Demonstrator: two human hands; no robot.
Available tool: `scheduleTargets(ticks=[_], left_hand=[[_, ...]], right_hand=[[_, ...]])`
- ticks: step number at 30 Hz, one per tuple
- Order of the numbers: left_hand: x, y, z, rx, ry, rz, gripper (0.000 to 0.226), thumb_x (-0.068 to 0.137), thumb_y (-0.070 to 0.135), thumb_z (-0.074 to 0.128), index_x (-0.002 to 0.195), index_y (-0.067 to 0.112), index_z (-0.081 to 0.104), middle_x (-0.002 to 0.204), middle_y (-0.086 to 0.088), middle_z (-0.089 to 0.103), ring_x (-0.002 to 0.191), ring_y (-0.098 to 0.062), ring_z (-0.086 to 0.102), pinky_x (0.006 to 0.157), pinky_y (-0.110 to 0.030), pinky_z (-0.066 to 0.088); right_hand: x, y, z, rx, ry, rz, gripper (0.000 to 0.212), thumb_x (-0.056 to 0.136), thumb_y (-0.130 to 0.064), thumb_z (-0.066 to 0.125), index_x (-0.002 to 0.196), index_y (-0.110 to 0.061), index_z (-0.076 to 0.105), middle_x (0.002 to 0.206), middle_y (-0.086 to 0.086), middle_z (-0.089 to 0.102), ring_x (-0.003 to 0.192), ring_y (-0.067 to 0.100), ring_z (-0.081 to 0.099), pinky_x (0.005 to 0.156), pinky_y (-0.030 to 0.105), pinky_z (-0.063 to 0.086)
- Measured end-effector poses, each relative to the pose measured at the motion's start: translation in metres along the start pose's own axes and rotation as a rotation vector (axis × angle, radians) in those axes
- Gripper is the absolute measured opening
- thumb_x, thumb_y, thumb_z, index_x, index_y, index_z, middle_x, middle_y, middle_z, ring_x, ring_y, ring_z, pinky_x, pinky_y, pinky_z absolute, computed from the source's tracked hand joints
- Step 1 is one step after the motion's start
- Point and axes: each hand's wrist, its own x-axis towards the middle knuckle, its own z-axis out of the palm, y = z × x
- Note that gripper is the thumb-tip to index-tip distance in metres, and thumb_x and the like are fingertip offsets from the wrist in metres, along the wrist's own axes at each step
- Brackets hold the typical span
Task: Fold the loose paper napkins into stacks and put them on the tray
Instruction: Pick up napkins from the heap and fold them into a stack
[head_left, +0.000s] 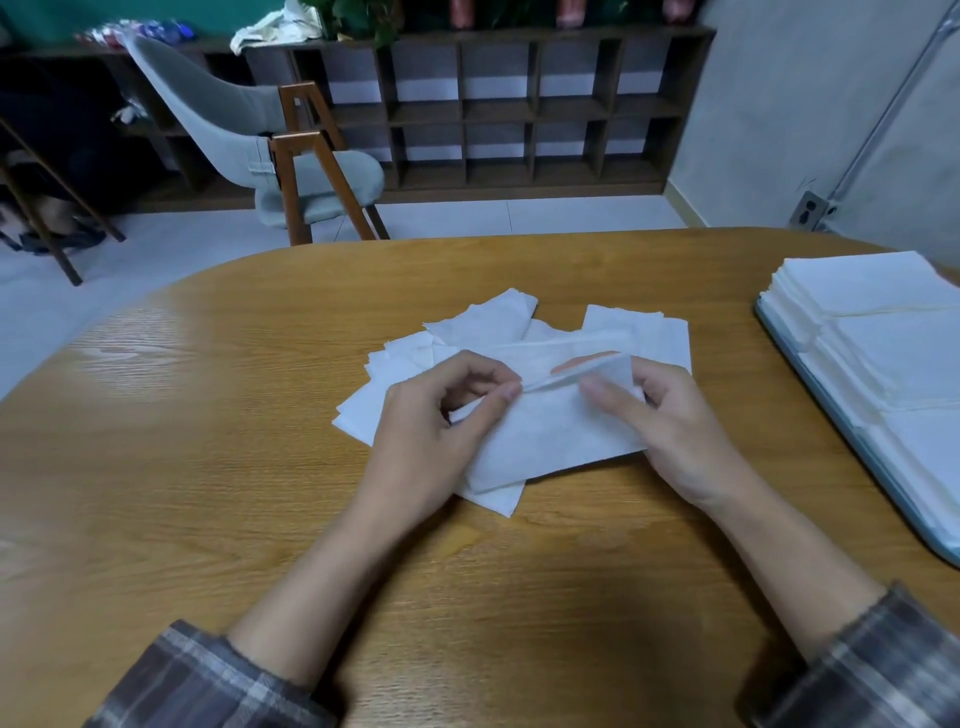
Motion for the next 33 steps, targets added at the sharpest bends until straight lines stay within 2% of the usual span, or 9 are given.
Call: scheduleTargets(ticks=[2,4,13,17,19,21,23,28,33], left_hand=[[0.001,0.0,-0.002,-0.031,0.023,-0.036,0.005,0.096,0.019,0.077,0.1,0.022,0.076,0.095,0.013,0.077,0.092,-0.005,0.071,0.075,-0.017,0.047],[0.002,-0.001,-0.003,-0.022,0.03,-0.06,0.016,0.092,0.022,0.082,0.105,0.029,0.076,0.093,0.01,0.076,0.084,-0.005,0.066,0.067,-0.019,0.043],[0.002,0.011,-0.005,-0.059,0.121,-0.08,0.025,0.086,0.009,0.085,0.108,0.017,0.075,0.081,-0.015,0.072,0.053,0.0,0.05,0.053,-0.009,0.035],[0.004,0.006,-0.005,-0.048,0.092,-0.111,0.026,0.086,0.015,0.087,0.108,0.024,0.075,0.082,-0.008,0.072,0.061,-0.001,0.053,0.056,-0.012,0.038],[0.003,0.003,-0.004,-0.032,0.099,-0.107,0.026,0.086,0.02,0.087,0.108,0.028,0.074,0.084,0.001,0.071,0.068,-0.002,0.057,0.061,-0.014,0.041],[0.003,0.001,-0.003,0.055,0.117,-0.072,0.03,0.086,0.027,0.087,0.112,0.032,0.072,0.101,0.016,0.07,0.092,-0.003,0.065,0.074,-0.017,0.047],[0.004,0.003,-0.004,0.086,0.101,-0.084,0.035,0.088,0.035,0.084,0.119,0.034,0.068,0.121,0.021,0.066,0.112,-0.002,0.063,0.087,-0.017,0.049],[0.003,0.015,-0.007,-0.233,-0.033,-0.252,0.039,0.093,0.017,0.08,0.127,0.03,0.065,0.105,0.0,0.079,0.091,-0.019,0.078,0.072,-0.035,0.063],[0.004,0.003,-0.006,0.036,0.035,-0.104,0.042,0.09,0.021,0.083,0.124,0.037,0.065,0.097,0.007,0.075,0.087,-0.011,0.073,0.075,-0.024,0.057]], right_hand=[[-0.001,-0.002,0.004,-0.046,0.043,0.007,0.016,0.096,-0.023,0.073,0.108,-0.014,0.08,0.106,-0.001,0.082,0.1,0.014,0.077,0.08,0.02,0.055],[-0.002,-0.001,0.004,-0.056,0.062,0.015,0.014,0.097,-0.013,0.071,0.108,-0.013,0.079,0.105,-0.002,0.082,0.099,0.013,0.077,0.079,0.019,0.055],[-0.002,-0.005,0.009,-0.052,0.006,-0.044,0.047,0.092,-0.003,0.076,0.132,-0.023,0.063,0.125,-0.003,0.072,0.113,0.015,0.069,0.089,0.022,0.055],[-0.003,-0.003,0.01,-0.048,-0.016,-0.058,0.062,0.094,-0.003,0.074,0.144,-0.033,0.051,0.124,0.004,0.072,0.111,0.023,0.072,0.091,0.029,0.059],[-0.003,-0.003,0.01,-0.064,-0.018,-0.077,0.064,0.095,-0.003,0.073,0.146,-0.034,0.048,0.126,-0.01,0.071,0.11,0.021,0.072,0.089,0.029,0.059],[-0.003,-0.005,0.01,-0.048,-0.018,-0.09,0.064,0.095,0.0,0.072,0.144,-0.031,0.047,0.121,-0.029,0.068,0.105,0.015,0.072,0.084,0.026,0.058],[-0.003,-0.007,0.008,0.01,-0.02,-0.108,0.06,0.092,0.001,0.072,0.14,-0.029,0.051,0.118,-0.027,0.069,0.101,0.015,0.071,0.084,0.028,0.059],[0.0,-0.003,0.003,-0.01,0.044,-0.137,0.037,0.092,0.001,0.073,0.119,-0.025,0.068,0.119,-0.011,0.069,0.111,0.015,0.065,0.091,0.033,0.051],[0.0,0.001,0.002,-0.166,0.003,-0.122,0.024,0.093,0.001,0.073,0.108,-0.016,0.079,0.115,-0.009,0.078,0.119,0.009,0.067,0.103,0.021,0.047]])
